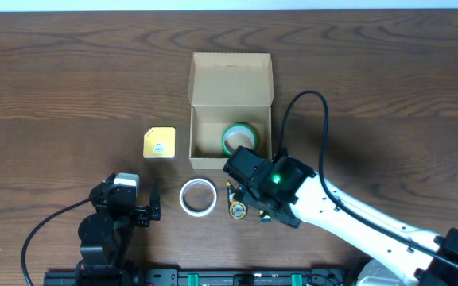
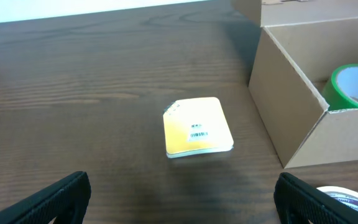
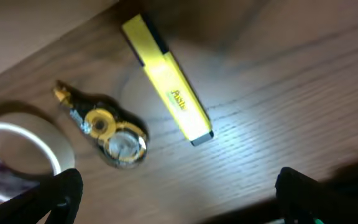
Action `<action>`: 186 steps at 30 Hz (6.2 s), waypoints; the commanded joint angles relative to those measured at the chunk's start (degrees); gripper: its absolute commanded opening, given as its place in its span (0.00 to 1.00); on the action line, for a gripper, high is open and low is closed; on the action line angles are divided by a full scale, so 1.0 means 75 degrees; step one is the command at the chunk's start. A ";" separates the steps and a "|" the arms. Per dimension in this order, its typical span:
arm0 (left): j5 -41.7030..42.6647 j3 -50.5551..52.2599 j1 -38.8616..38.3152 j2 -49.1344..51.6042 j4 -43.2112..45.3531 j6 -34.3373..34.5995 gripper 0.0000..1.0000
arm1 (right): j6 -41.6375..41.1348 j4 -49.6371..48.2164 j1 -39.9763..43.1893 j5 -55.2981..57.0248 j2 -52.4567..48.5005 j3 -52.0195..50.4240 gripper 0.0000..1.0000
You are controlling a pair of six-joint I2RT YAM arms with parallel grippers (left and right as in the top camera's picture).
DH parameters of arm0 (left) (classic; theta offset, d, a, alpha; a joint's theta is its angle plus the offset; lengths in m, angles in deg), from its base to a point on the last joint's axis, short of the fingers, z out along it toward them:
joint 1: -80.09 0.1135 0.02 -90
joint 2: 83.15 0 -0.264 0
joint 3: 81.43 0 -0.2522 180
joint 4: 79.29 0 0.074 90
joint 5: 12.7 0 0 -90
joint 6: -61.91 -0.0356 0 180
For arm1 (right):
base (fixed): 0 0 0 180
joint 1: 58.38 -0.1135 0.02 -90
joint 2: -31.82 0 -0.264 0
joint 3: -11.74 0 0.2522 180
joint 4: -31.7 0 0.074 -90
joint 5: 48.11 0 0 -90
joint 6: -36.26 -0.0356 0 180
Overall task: Pack container
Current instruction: 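Withdraw the right gripper and move toward the yellow highlighter, then grasp the yellow highlighter with the right gripper and lift, then lower the highlighter into the box beside the tape and release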
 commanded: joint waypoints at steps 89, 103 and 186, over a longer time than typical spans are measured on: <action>0.0090 0.0131 0.0026 0.0000 -0.0023 -0.0108 0.95 | 0.4520 -0.0393 0.0772 -0.1157 0.0845 -0.2634 0.86; 0.0090 0.0131 0.0026 0.0000 -0.0023 -0.0108 0.95 | 0.4386 -0.1241 0.0764 -0.0577 -0.0557 -0.2888 0.84; 0.0090 0.0131 0.0026 0.0000 -0.0023 -0.0108 0.95 | 0.8291 -0.1920 0.2151 0.0347 -0.3083 0.3273 0.27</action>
